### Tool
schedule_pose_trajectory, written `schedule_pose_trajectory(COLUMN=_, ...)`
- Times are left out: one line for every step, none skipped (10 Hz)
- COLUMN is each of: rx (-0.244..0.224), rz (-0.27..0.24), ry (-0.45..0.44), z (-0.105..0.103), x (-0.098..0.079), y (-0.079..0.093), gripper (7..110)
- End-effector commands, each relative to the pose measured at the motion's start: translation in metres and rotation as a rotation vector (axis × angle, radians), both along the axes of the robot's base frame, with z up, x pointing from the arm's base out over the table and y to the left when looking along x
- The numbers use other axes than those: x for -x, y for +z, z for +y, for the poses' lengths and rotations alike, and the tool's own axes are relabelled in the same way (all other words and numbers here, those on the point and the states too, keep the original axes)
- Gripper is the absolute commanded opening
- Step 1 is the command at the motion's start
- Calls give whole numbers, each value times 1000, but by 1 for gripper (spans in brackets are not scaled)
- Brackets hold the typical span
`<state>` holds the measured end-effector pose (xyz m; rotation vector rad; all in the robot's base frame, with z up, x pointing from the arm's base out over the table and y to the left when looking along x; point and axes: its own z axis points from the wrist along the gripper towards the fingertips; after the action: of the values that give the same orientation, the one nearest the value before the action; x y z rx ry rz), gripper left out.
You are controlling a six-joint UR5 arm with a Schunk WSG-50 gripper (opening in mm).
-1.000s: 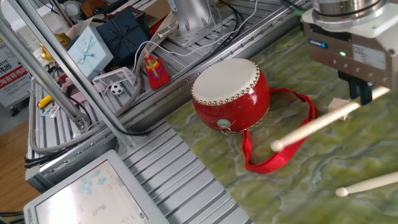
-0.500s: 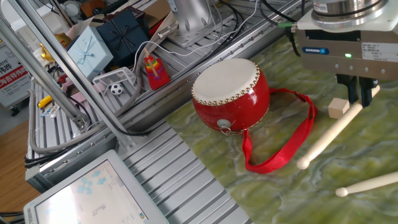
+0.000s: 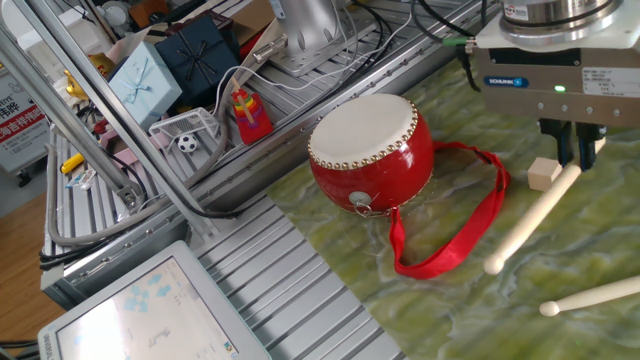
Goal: Play the drum
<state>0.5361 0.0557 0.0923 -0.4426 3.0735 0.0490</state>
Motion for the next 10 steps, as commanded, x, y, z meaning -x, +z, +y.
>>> schedule_pose_trajectory(rx=-36, rz=-1, ry=-5, z=8, x=-1, y=2, gripper=7)
schedule_pose_trajectory(rx=-27, rz=1, ry=-8, z=2, x=-8, y=3, gripper=7)
schedule_pose_trajectory(rx=-29, rz=4, ry=-29, z=-7, x=-19, y=7, gripper=7)
schedule_pose_trajectory(rx=-27, rz=11, ry=-50, z=-18, x=-26, y=11, gripper=7)
schedule_pose_trajectory(rx=-17, rz=4, ry=-100, z=-33, x=-34, y=16, gripper=7)
schedule_pose_trajectory(rx=-15, rz=-4, ry=-160, z=-52, x=-42, y=22, gripper=7)
schedule_pose_trajectory(rx=24, rz=16, ry=-270, z=-84, x=-43, y=30, gripper=7)
schedule_pose_trajectory(rx=156, rz=21, ry=-323, z=-138, x=-41, y=38, gripper=7)
schedule_pose_trajectory(rx=213, rz=41, ry=-335, z=-176, x=-35, y=40, gripper=7)
schedule_pose_trajectory(rx=187, rz=60, ry=-368, z=-192, x=-30, y=32, gripper=7)
